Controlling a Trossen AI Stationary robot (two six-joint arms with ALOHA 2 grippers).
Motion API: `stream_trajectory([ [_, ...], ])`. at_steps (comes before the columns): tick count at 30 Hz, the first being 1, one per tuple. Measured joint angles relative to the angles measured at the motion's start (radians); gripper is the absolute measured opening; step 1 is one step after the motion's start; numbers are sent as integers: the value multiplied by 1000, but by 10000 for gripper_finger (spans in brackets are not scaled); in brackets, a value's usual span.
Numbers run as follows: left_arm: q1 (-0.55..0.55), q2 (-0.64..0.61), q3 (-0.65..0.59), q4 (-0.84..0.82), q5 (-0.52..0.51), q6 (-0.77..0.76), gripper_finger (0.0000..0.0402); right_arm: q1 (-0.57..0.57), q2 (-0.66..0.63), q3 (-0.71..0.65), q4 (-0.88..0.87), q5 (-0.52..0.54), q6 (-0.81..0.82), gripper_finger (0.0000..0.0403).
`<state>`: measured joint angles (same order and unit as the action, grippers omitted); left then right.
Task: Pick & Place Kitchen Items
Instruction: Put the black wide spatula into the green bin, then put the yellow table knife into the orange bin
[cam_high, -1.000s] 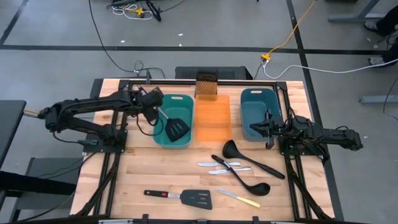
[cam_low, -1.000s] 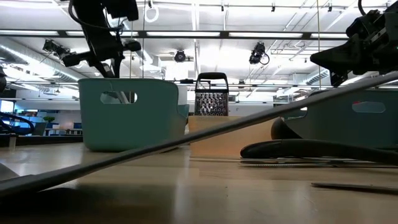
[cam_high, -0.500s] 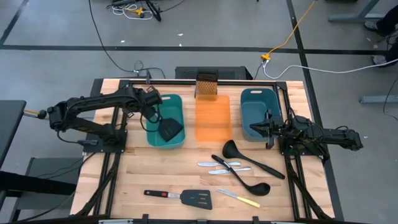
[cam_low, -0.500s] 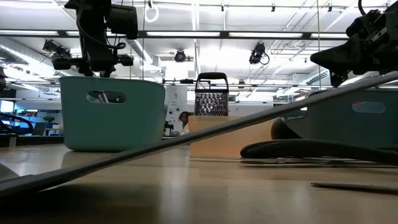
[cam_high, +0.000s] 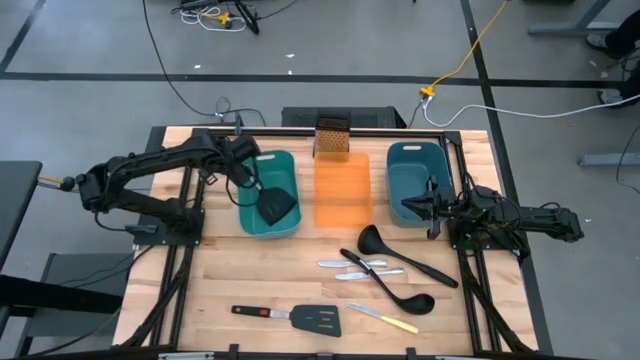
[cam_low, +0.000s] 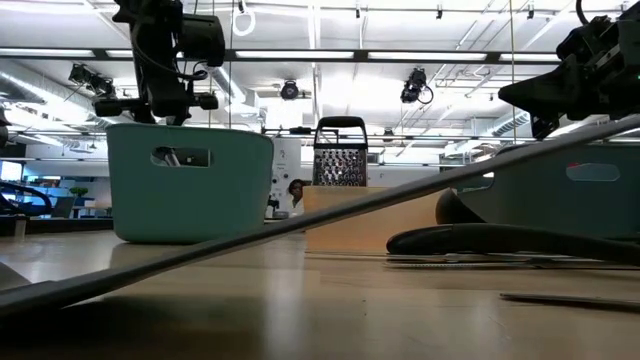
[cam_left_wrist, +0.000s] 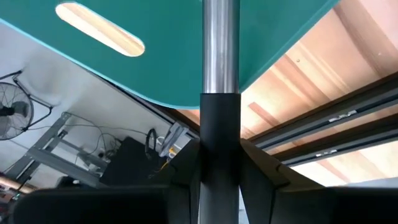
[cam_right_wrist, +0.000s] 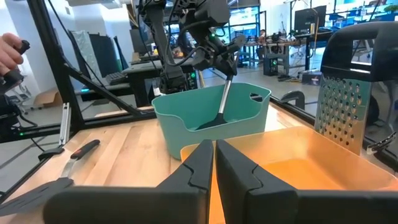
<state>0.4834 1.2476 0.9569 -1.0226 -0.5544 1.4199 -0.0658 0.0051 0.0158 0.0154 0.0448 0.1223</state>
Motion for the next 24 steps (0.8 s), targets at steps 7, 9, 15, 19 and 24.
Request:
stream_trajectory([
  [7,12,0,0,1,17,-29,92,0,0,0,0,0,0,29],
  [9,12,0,0,1,21,-38,117,0,0,0,0,0,0,29],
  [15,-7,0,25,11,7,-55,170,0,0,0,0,0,0,29],
  [19,-41,0,92,5,-20,-75,177,0,0,0,0,0,0,29],
  [24,-123,0,239,-127,-72,-126,179,0,0,0,0,0,0,29],
])
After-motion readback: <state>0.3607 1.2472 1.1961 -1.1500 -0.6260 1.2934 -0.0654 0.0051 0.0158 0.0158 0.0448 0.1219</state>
